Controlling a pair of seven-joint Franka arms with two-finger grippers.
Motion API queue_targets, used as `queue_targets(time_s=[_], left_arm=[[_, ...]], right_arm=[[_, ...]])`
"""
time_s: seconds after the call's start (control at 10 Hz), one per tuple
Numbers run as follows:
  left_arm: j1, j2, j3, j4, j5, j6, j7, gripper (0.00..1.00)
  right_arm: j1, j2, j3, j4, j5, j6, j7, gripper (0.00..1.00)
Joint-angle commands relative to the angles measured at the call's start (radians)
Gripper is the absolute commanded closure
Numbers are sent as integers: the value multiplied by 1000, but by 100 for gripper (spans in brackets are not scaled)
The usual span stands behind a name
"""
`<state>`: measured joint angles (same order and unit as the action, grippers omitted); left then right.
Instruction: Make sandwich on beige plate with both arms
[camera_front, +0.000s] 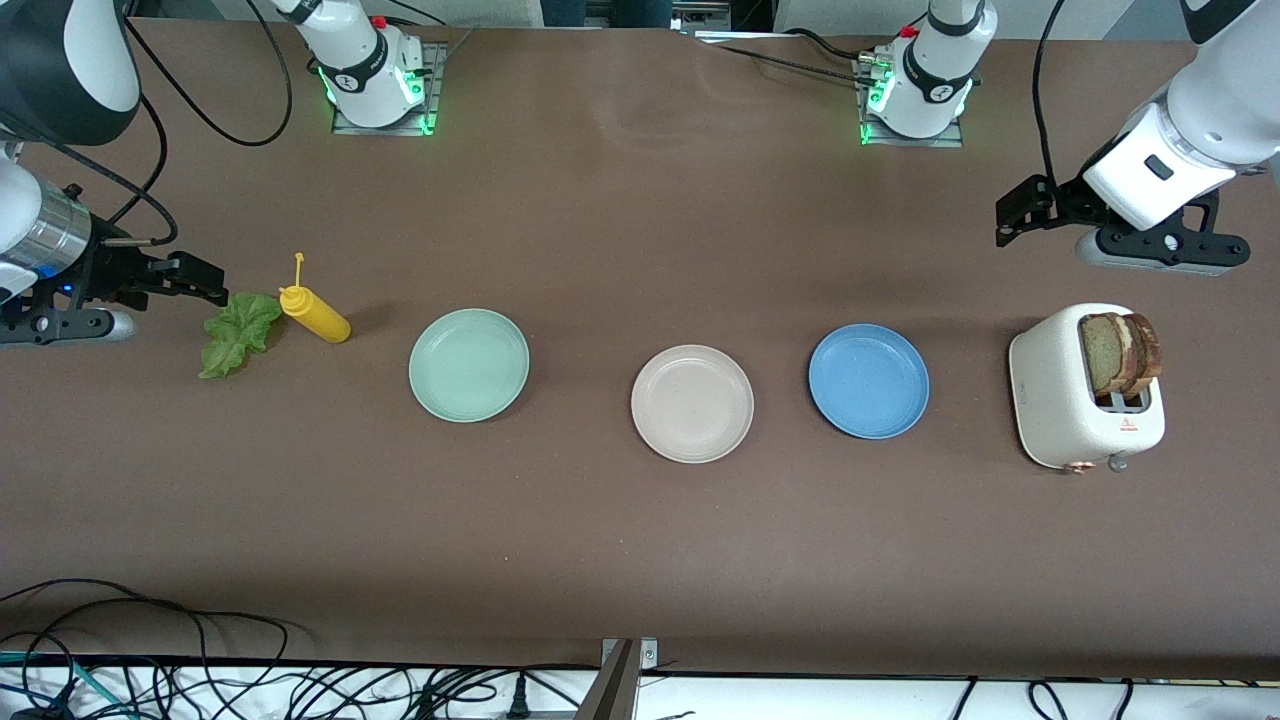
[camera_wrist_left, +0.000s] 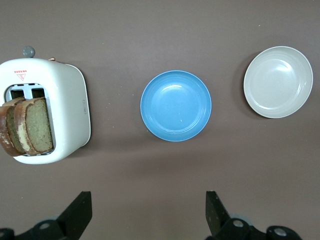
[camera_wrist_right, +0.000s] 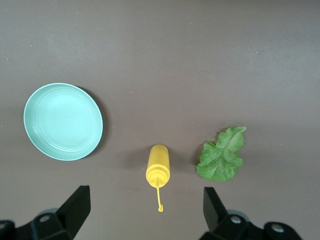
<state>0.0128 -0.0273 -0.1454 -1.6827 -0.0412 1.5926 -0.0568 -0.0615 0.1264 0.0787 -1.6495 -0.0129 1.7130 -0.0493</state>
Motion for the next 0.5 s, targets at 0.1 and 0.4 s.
queue_targets(time_s=[0.1, 0.4], left_arm=[[-4, 6, 3, 14, -19, -11, 5, 0], [-1, 6, 4, 14, -19, -11, 8, 0]], right_arm=[[-8, -7, 10, -4, 10, -4, 9, 0], [-11, -7, 7, -4, 39, -4, 9, 0]])
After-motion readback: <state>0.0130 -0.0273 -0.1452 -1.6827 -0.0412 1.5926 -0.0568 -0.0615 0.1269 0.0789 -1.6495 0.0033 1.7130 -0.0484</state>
